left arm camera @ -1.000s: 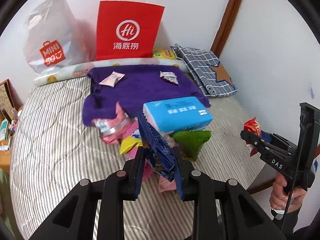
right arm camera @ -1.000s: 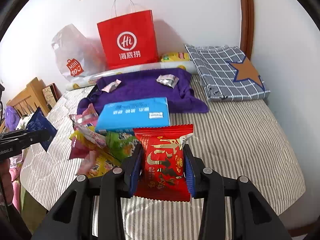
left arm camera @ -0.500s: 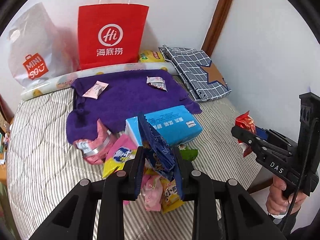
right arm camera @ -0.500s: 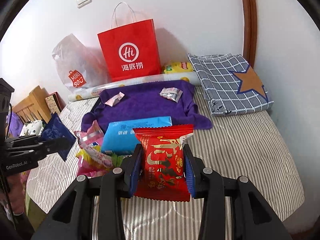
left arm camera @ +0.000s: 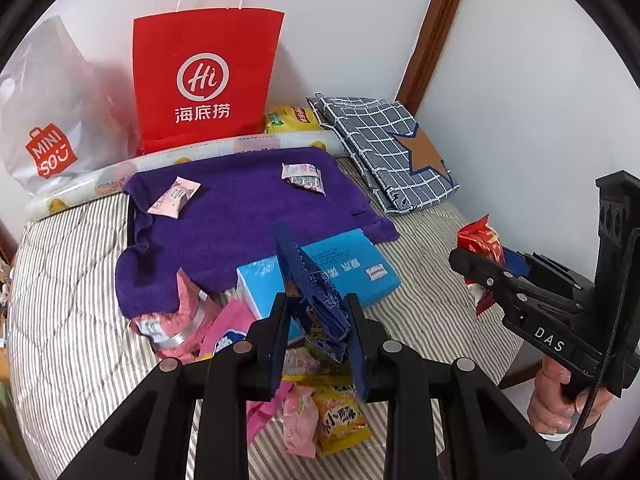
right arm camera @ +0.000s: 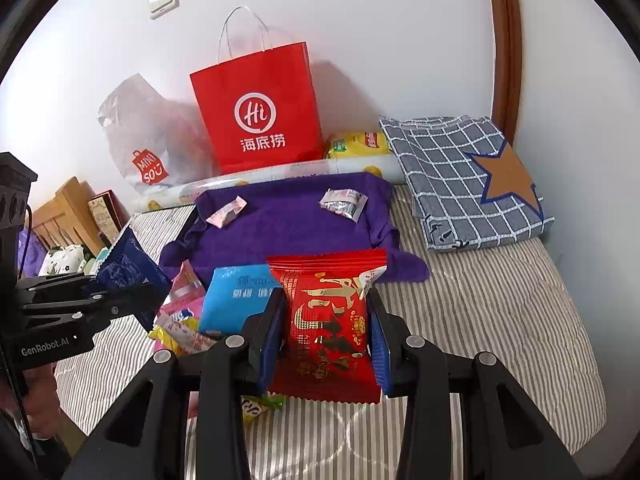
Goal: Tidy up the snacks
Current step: 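Lift the red packet with the right tool while the left tool lifts the blue bag, then carry the red packet with the right tool while the left tool carries the blue bag over the purple towel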
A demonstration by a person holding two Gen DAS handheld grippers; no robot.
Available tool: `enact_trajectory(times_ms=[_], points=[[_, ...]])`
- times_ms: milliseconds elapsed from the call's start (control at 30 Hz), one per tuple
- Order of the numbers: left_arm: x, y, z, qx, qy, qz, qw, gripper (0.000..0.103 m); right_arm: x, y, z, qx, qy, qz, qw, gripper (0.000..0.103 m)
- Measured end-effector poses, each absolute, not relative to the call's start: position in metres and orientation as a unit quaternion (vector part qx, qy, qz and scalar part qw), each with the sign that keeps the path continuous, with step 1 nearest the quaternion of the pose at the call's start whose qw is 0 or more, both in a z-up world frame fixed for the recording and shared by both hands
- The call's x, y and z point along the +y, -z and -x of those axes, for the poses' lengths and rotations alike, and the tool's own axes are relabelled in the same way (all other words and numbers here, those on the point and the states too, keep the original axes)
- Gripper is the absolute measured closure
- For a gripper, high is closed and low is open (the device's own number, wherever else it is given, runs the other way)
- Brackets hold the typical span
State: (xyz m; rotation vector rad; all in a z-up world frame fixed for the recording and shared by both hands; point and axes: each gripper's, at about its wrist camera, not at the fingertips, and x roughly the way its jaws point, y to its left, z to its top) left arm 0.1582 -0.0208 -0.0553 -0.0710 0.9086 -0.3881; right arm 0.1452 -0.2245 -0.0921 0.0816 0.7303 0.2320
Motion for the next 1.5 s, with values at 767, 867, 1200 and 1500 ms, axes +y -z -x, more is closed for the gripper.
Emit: enact_trajectory(times_ms=[767, 867, 1200, 1500], points=[[-0.015, 0.059, -0.196, 0.438, 0.177, 0.034, 0.881, 0.077, -0.210, 0.081, -0.192, 0.347, -0.116, -0.030, 0.930, 0.064], [-0.011, 0.059, -0.201, 0.437, 0.175, 0.033, 0.882, 0.077, -0.207, 0.080, -0.198, 0.345, -0.119, -0.027, 0.931, 0.064], [-0.006, 0.061, -0.218, 0.437, 0.170, 0.029, 0.883, 0.077, -0.202, 0.077, -0.220, 0.343, -0.119, -0.026, 0.931, 0.064], [-0.004, 0.067, -0.236, 0.441, 0.172, 0.028, 0.881, 0.077, -0.197, 0.080, -0.243, 0.348, -0.117, -0.023, 0.930, 0.064]])
